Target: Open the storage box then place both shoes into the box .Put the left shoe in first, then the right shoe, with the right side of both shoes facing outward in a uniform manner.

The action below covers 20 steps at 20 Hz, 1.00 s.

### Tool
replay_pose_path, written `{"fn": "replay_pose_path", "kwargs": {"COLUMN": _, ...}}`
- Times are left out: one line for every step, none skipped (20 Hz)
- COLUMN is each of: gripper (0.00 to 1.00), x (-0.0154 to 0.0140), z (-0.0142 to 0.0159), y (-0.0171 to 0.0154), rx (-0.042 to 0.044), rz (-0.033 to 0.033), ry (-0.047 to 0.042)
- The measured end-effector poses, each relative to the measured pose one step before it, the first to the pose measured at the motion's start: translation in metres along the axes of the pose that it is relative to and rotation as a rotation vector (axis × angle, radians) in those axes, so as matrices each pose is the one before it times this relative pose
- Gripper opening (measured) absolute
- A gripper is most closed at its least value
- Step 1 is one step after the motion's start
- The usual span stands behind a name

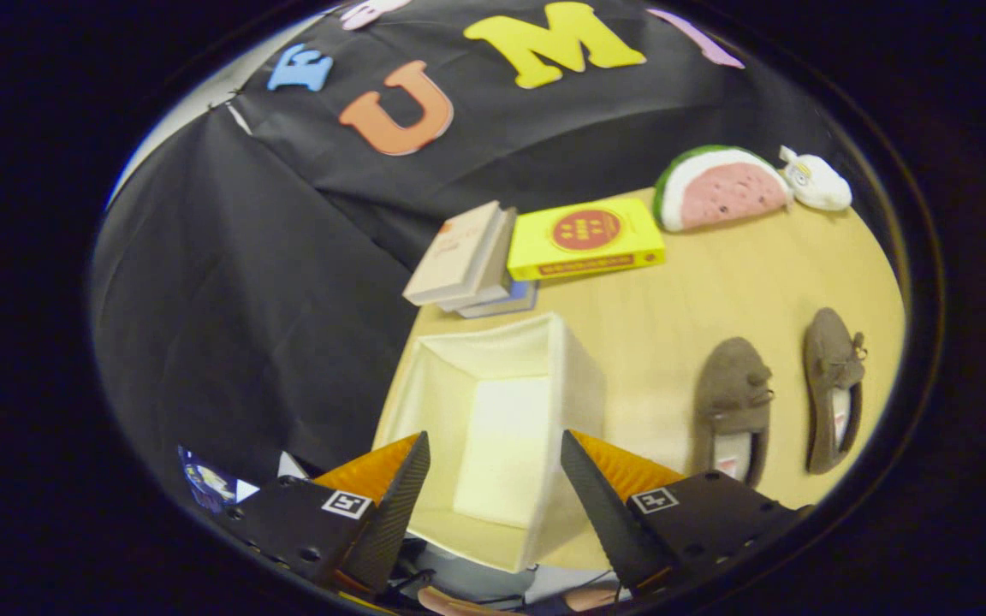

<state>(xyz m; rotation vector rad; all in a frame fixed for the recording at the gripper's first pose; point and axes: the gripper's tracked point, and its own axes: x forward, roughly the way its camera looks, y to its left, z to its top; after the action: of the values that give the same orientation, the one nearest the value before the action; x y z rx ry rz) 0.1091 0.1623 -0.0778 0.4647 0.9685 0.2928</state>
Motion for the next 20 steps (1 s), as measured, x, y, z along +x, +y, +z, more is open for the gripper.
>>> {"fn": "replay_pose_path", "kwargs": {"gripper": 0.94, "x": 0.00039, "z": 0.00044, "y": -0.01712, "rx": 0.04553, "rz": -0.0201, "ry": 0.01591}}
{"fn": "replay_pose_path", "kwargs": {"gripper": 0.94, "x": -0.00046, "z": 0.00294, "y": -0.01699, "rx": 0.035, "rz": -0.02038, "ry": 0.00544}}
{"fn": "replay_pose_path", "kwargs": {"gripper": 0.94, "x": -0.00046, "z": 0.00314, "y": -0.01786, "rx": 0.02733, "rz": -0.02364, "ry": 0.00296}}
{"fn": "replay_pose_path", "kwargs": {"gripper": 0.94, "x": 0.0003, "z": 0.00254, "y": -0.01844, "rx": 0.02131, "rz": -0.02697, "ry": 0.00414}}
{"fn": "replay_pose_path", "kwargs": {"gripper": 0.94, "x": 0.00004, "z": 0.0023, "y": -0.01712, "rx": 0.01072, "rz": -0.024, "ry": 0.01203}}
{"fn": "replay_pose_path", "kwargs": {"gripper": 0.94, "x": 0.00088, "z": -0.00081, "y": -0.01499, "rx": 0.00578, "rz": -0.02332, "ry": 0.01763}}
{"fn": "replay_pose_path", "kwargs": {"gripper": 0.94, "x": -0.00038, "z": -0.00046, "y": -0.01579, "rx": 0.0058, "rz": -0.02549, "ry": 0.01672}}
{"fn": "replay_pose_path", "kwargs": {"gripper": 0.94, "x": -0.00091, "z": -0.00167, "y": -0.01352, "rx": -0.0032, "rz": -0.02144, "ry": 0.01928}}
{"fn": "replay_pose_path", "kwargs": {"gripper": 0.94, "x": -0.0007, "z": -0.00226, "y": -0.01018, "rx": -0.00489, "rz": -0.00398, "ry": 0.01675}}
{"fn": "replay_pose_path", "kwargs": {"gripper": 0.94, "x": 0.00046, "z": -0.00241, "y": -0.014, "rx": -0.00058, "rz": -0.02749, "ry": 0.01439}}
{"fn": "replay_pose_path", "kwargs": {"gripper": 0.92, "x": 0.00305, "z": 0.00096, "y": -0.0152, "rx": 0.0009, "rz": -0.03896, "ry": -0.00315}}
{"fn": "replay_pose_path", "kwargs": {"gripper": 0.92, "x": 0.00455, "z": 0.00047, "y": -0.01351, "rx": -0.01575, "rz": -0.04399, "ry": -0.00098}}
{"fn": "replay_pose_path", "kwargs": {"gripper": 0.92, "x": 0.00373, "z": -0.00132, "y": -0.00965, "rx": -0.02512, "rz": -0.03897, "ry": 0.0025}}
{"fn": "replay_pose_path", "kwargs": {"gripper": 0.9, "x": 0.0051, "z": -0.00333, "y": -0.01091, "rx": -0.03831, "rz": -0.04453, "ry": 0.00209}}
{"fn": "replay_pose_path", "kwargs": {"gripper": 0.88, "x": 0.004, "z": -0.0003, "y": -0.00821, "rx": -0.04135, "rz": -0.04369, "ry": -0.00396}}
{"fn": "replay_pose_path", "kwargs": {"gripper": 0.88, "x": 0.00574, "z": -0.00132, "y": -0.00624, "rx": -0.03823, "rz": -0.04168, "ry": -0.00089}}
{"fn": "replay_pose_path", "kwargs": {"gripper": 0.88, "x": 0.00492, "z": -0.00119, "y": -0.00632, "rx": -0.02626, "rz": -0.03999, "ry": 0.00095}}
{"fn": "replay_pose_path", "kwargs": {"gripper": 0.88, "x": 0.00444, "z": -0.0016, "y": -0.00593, "rx": -0.01624, "rz": -0.04385, "ry": 0.0013}}
{"fn": "replay_pose_path", "kwargs": {"gripper": 0.82, "x": 0.00455, "z": -0.00041, "y": -0.00317, "rx": -0.01173, "rz": -0.02598, "ry": 0.00583}}
{"fn": "replay_pose_path", "kwargs": {"gripper": 0.77, "x": 0.00585, "z": -0.00064, "y": 0.00407, "rx": -0.00241, "rz": 0.00757, "ry": 0.00827}}
